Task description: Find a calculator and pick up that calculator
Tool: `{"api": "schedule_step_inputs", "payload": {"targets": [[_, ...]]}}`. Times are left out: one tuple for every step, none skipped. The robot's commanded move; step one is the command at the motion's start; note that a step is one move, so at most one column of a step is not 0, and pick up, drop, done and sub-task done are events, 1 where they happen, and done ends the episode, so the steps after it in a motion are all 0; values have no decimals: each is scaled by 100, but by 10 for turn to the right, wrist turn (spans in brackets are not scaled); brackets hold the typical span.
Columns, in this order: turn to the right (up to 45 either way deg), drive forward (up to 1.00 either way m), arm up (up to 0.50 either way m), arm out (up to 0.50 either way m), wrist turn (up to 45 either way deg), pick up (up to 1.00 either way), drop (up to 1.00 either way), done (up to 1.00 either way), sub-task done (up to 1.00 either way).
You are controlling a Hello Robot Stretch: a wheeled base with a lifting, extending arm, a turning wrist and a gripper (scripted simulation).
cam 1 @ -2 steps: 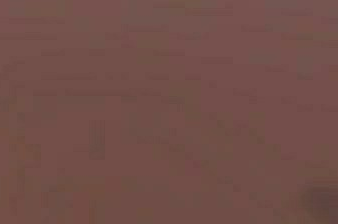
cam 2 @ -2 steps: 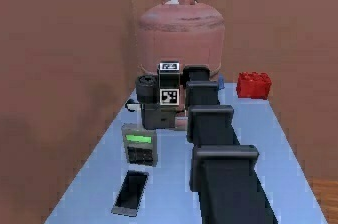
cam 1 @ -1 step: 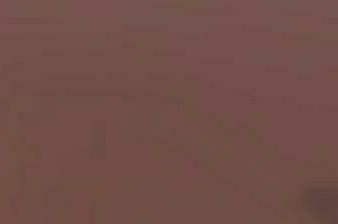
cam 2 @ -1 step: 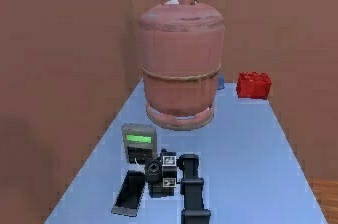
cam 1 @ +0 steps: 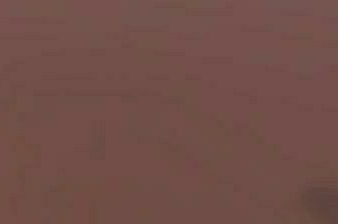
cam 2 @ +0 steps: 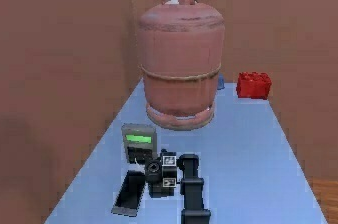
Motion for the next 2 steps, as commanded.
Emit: {"api": "schedule_step_inputs", "payload": {"targets": [[0,0,10,0,0,0,0,0,0],[0,0,0,0,0,0,0,100,0]]}}
